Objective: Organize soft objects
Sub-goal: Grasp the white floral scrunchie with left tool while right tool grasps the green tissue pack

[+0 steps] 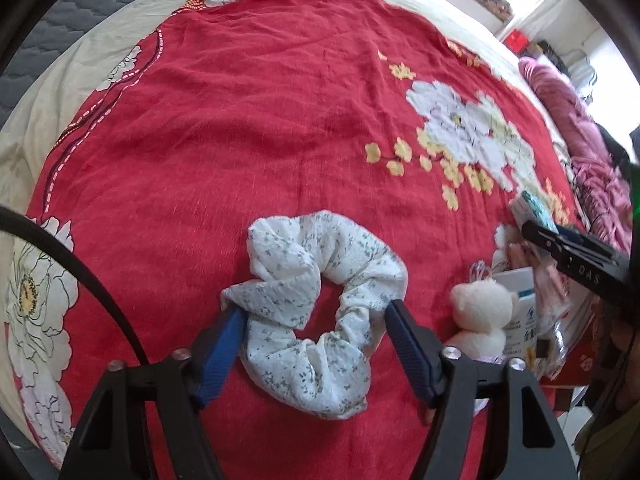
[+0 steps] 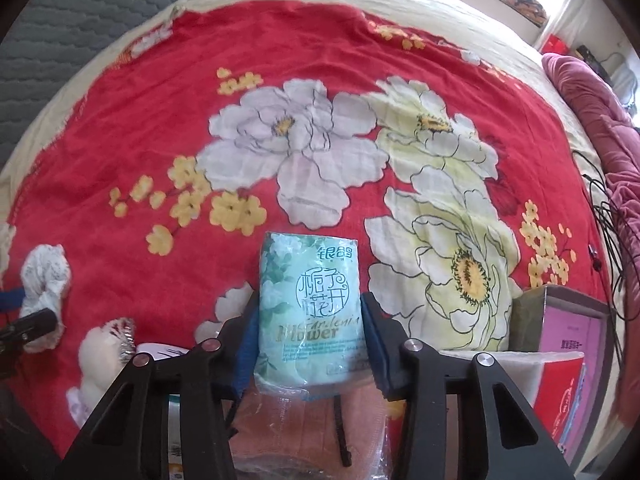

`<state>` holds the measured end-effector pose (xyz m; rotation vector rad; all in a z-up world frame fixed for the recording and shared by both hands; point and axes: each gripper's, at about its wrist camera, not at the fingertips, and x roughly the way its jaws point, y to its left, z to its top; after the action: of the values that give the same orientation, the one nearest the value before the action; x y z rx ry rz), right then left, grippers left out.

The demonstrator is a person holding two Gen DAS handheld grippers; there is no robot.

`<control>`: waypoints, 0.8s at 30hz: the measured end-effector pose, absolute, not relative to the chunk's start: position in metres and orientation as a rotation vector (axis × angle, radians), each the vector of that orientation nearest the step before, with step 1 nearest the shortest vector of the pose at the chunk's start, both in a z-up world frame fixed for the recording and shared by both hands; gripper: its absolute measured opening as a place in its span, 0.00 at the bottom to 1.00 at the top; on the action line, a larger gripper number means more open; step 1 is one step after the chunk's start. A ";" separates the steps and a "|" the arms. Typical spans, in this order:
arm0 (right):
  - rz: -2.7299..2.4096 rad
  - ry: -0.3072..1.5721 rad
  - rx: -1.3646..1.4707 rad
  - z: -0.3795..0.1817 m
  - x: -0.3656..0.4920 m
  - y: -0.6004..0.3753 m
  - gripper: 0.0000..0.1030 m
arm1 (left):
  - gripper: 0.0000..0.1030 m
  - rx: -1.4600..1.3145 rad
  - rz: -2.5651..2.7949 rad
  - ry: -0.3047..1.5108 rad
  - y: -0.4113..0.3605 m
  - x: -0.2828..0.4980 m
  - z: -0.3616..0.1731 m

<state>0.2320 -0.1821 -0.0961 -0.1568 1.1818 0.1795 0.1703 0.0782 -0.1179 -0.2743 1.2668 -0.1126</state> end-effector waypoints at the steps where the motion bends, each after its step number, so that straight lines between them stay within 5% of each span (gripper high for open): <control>1: 0.185 1.174 -0.145 -0.092 0.230 -0.183 0.46 | 0.55 -0.275 -0.106 1.266 0.079 0.171 -0.118; 7: 0.206 1.146 -0.095 -0.073 0.214 -0.185 0.46 | 0.22 -0.295 -0.104 1.268 0.088 0.173 -0.120; 9: 0.207 1.132 -0.092 -0.066 0.207 -0.185 0.46 | 0.17 -0.288 -0.107 1.270 0.087 0.172 -0.118; 24: 0.230 1.079 0.009 -0.030 0.158 -0.192 0.46 | 0.15 -0.224 -0.143 1.186 0.066 0.144 -0.072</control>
<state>0.1582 -0.1924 -0.0302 0.0089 1.0785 0.2297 0.1436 0.0664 -0.0721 -0.2237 1.1856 -0.1434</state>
